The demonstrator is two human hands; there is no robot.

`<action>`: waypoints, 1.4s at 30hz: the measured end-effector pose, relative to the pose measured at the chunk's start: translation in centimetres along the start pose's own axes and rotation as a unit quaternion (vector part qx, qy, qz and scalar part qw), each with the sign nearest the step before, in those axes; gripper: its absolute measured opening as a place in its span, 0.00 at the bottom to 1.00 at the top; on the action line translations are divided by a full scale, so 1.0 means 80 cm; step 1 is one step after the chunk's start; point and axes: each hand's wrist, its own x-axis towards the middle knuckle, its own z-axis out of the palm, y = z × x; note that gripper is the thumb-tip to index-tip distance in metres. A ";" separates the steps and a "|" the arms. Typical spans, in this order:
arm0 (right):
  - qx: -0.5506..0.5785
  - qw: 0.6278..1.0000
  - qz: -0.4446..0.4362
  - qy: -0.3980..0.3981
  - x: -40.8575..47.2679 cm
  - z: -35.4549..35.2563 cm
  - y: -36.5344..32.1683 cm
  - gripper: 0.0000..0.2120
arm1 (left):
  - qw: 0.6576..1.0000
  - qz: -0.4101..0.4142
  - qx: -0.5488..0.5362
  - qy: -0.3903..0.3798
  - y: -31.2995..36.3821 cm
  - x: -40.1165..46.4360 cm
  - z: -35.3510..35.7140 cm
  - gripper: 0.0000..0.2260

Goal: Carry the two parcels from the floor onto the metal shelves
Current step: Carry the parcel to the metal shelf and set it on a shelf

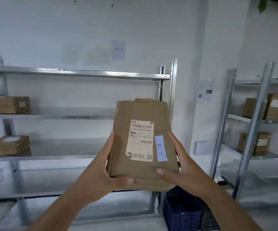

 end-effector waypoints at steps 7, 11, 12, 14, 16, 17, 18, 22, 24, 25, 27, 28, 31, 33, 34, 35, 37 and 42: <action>0.019 0.999 0.011 -0.029 0.101 -0.060 0.101 0.52 | 1.000 -0.020 0.003 0.021 -0.044 0.114 0.061 0.55; 0.020 0.999 0.017 -0.041 0.161 -0.078 0.148 0.50 | 0.999 -0.039 0.011 0.034 -0.079 0.174 0.075 0.55; 0.019 0.999 0.019 -0.043 0.175 -0.079 0.160 0.50 | 0.998 -0.046 0.008 0.036 -0.091 0.187 0.076 0.55; 0.021 0.998 0.026 -0.048 0.203 -0.077 0.186 0.51 | 0.998 -0.057 0.013 0.038 -0.120 0.213 0.075 0.57; 0.021 0.998 0.041 -0.051 0.230 -0.070 0.211 0.51 | 0.998 -0.057 0.007 0.030 -0.149 0.238 0.073 0.56; 0.021 0.997 0.048 -0.050 0.244 -0.064 0.225 0.50 | 0.998 -0.057 0.005 0.024 -0.164 0.250 0.071 0.55; 0.020 0.997 0.055 -0.051 0.258 -0.058 0.237 0.50 | 0.998 -0.058 -0.001 0.019 -0.178 0.263 0.069 0.54; 0.022 0.994 0.096 -0.049 0.320 -0.034 0.282 0.49 | 0.997 -0.065 -0.031 -0.002 -0.249 0.313 0.050 0.52; 0.029 0.991 0.115 -0.055 0.352 -0.026 0.306 0.48 | 0.997 -0.067 -0.039 -0.017 -0.279 0.341 0.042 0.52; 0.032 0.990 0.124 -0.054 0.369 -0.021 0.320 0.48 | 0.996 -0.066 -0.046 -0.026 -0.297 0.357 0.038 0.51; 0.033 0.989 0.135 -0.054 0.389 -0.015 0.337 0.50 | 0.995 -0.073 -0.059 -0.035 -0.321 0.378 0.036 0.50; 0.034 0.988 0.142 -0.052 0.402 -0.012 0.348 0.51 | 0.994 -0.080 -0.064 -0.038 -0.335 0.391 0.035 0.50; 0.044 0.985 0.160 -0.054 0.436 -0.008 0.384 0.52 | 0.992 -0.092 -0.072 -0.046 -0.373 0.426 0.041 0.50; 0.045 0.984 0.162 -0.060 0.458 -0.009 0.409 0.53 | 0.992 -0.096 -0.070 -0.048 -0.401 0.447 0.048 0.50; 0.044 0.984 0.158 -0.063 0.469 -0.011 0.426 0.53 | 0.992 -0.096 -0.069 -0.046 -0.413 0.459 0.053 0.50; 0.045 0.984 0.158 -0.069 0.480 -0.014 0.441 0.54 | 0.992 -0.099 -0.067 -0.044 -0.426 0.472 0.058 0.51; 0.046 0.983 0.162 -0.078 0.504 -0.021 0.475 0.55 | 0.992 -0.102 -0.065 -0.043 -0.449 0.500 0.072 0.51; 0.052 0.980 0.164 -0.100 0.569 -0.048 0.558 0.55 | 0.990 -0.115 -0.065 -0.038 -0.502 0.576 0.113 0.50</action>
